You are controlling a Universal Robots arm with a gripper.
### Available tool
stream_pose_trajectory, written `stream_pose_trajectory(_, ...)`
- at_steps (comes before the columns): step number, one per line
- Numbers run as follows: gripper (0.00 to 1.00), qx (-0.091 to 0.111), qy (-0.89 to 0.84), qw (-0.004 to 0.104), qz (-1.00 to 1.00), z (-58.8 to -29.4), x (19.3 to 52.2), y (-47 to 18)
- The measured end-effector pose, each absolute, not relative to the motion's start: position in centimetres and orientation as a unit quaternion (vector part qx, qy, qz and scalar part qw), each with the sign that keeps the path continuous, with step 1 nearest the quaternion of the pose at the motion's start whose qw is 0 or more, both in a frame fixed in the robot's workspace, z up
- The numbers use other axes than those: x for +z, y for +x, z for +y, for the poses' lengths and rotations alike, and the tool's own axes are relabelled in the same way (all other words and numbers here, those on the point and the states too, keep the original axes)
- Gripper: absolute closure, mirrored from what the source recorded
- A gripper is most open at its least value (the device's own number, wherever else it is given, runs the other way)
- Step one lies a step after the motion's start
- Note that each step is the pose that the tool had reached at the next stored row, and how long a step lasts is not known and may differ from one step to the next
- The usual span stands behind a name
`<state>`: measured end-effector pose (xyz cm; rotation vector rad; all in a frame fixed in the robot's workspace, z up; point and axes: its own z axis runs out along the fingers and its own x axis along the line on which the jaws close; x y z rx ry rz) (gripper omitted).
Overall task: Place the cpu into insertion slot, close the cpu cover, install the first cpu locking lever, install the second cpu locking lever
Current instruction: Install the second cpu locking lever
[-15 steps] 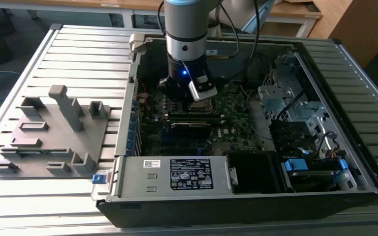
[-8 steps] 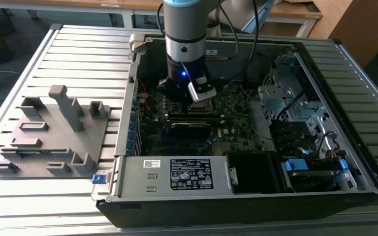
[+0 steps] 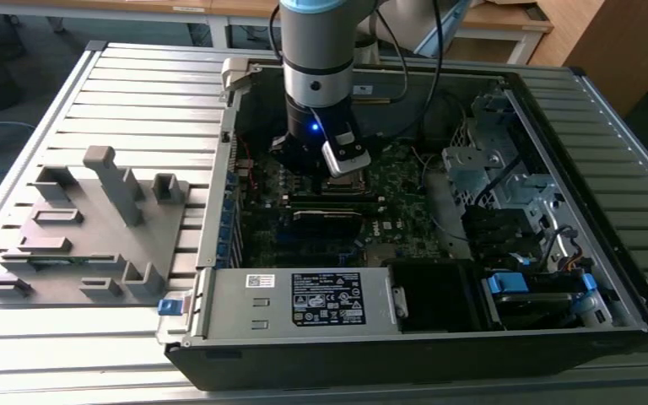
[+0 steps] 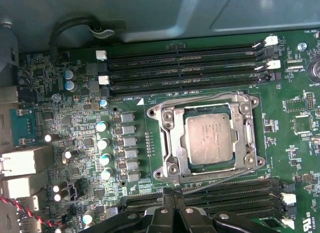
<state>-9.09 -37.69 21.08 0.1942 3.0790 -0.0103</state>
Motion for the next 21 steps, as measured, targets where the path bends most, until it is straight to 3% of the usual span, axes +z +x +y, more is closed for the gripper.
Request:
stream_pose_trajectory(13,0.9,0.011,0.063,0.027,0.998,-37.92,20.95,-9.13)
stream_pose_trajectory(21,0.9,0.032,0.064,0.026,0.997,-38.38,20.93,-9.12)
